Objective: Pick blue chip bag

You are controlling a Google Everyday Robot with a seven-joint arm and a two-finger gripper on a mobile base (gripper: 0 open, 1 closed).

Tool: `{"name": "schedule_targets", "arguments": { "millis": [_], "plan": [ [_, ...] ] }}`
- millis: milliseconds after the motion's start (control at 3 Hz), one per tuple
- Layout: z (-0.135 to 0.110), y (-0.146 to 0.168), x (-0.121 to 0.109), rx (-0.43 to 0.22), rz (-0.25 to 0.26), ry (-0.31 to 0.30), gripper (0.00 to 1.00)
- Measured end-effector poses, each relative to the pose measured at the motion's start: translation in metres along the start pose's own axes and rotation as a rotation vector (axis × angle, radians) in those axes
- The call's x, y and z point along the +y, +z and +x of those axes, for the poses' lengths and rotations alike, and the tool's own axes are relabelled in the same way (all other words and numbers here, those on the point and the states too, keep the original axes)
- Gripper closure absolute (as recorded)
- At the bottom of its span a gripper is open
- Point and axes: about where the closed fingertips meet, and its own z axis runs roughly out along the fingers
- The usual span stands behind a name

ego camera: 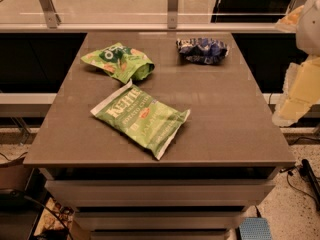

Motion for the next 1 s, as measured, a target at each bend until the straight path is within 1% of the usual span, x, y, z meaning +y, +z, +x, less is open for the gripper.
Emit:
{"name": "schedule_targets", "arguments": {
  "millis": [333, 667, 1000],
  "plan": [
    [-0.004, 0.001, -0.008, 0.004, 0.021, -0.001, 0.00],
    [-0.009, 0.013, -0.022, 0.007, 0.049, 0.010, 0.00],
    [-0.016, 0.027, -0.041, 0.021, 0.088, 0.012, 0.00]
  ]
}}
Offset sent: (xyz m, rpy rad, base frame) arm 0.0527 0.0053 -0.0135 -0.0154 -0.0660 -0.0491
